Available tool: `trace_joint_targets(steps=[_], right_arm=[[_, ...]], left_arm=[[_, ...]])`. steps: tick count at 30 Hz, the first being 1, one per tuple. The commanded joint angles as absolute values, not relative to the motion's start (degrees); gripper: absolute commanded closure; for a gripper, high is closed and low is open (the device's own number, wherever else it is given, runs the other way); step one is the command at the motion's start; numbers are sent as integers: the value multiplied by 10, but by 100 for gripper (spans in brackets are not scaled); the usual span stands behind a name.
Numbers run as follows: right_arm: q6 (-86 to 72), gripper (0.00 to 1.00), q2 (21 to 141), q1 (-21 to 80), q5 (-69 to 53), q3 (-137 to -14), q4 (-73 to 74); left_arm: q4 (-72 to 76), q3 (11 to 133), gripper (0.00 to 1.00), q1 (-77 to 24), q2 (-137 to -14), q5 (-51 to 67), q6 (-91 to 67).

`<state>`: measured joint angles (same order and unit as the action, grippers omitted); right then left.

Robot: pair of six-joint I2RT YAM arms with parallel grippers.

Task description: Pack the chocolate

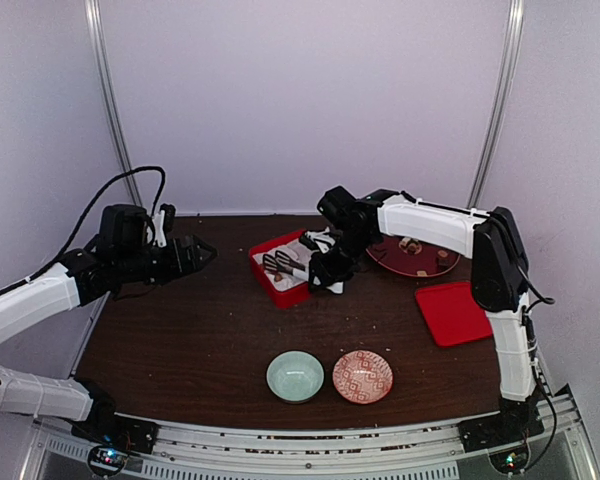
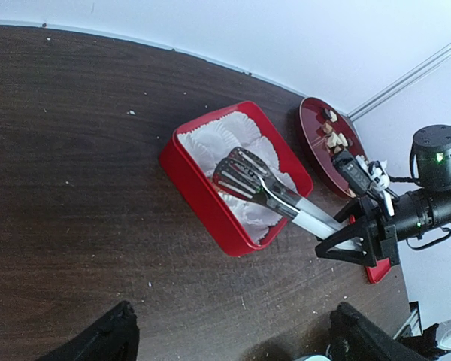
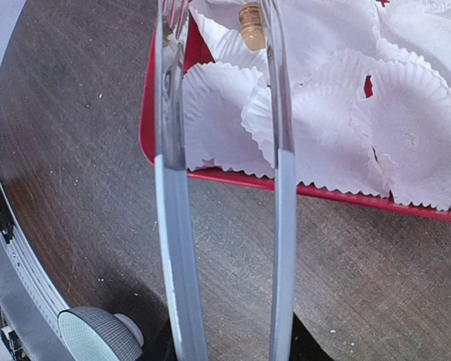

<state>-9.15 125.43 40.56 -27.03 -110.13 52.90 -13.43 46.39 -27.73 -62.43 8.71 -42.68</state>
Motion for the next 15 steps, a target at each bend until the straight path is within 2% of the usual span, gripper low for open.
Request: trace_joint_targets(steps=[1,8,15], right_arm=[[-86,66,1232,407,-264,-1123,528],[-89,66,1155,376,-256,-1086,517],[-82,66,1073,297,-234,-1012,513]], left_arm=[[-114,468,9,-273,-624,80,-423],[-115,471,9,-274,-626,81,-423],[-113,480,9,-273,-635,85,-420]])
